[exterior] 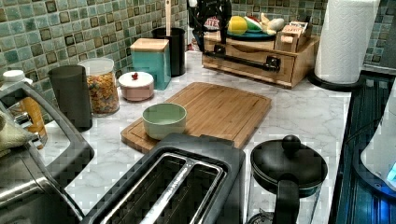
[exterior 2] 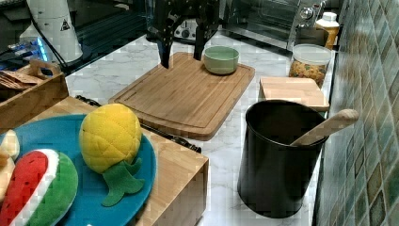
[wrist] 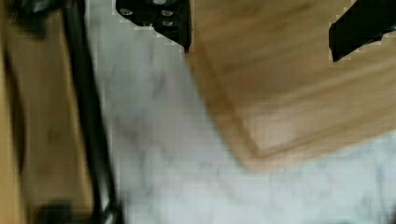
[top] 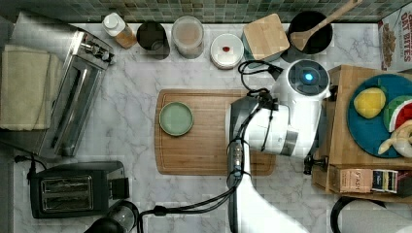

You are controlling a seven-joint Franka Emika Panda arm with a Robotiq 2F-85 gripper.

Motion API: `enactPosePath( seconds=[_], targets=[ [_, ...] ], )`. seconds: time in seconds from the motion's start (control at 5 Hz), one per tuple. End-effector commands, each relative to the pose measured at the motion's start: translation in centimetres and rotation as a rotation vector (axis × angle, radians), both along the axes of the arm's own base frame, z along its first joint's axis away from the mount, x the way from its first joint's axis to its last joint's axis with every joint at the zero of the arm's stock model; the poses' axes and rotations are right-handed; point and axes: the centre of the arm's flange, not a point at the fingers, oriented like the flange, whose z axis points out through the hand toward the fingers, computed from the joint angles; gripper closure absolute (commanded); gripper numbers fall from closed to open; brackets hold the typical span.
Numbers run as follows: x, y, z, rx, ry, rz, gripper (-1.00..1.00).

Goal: Open the drawer.

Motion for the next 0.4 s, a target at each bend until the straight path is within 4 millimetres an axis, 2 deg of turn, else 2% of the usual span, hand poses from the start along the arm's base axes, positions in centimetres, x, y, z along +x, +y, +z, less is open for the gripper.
enactPosePath(
  seconds=[0.2, 0.4],
  targets=[
    [-1.7, -5.2, 5.7, -0.176, -0.06, 0.087, -1.0],
    [-1.4, -7.2, 4.7, -0.231, -0.067, 0.114, -1.0]
  ],
)
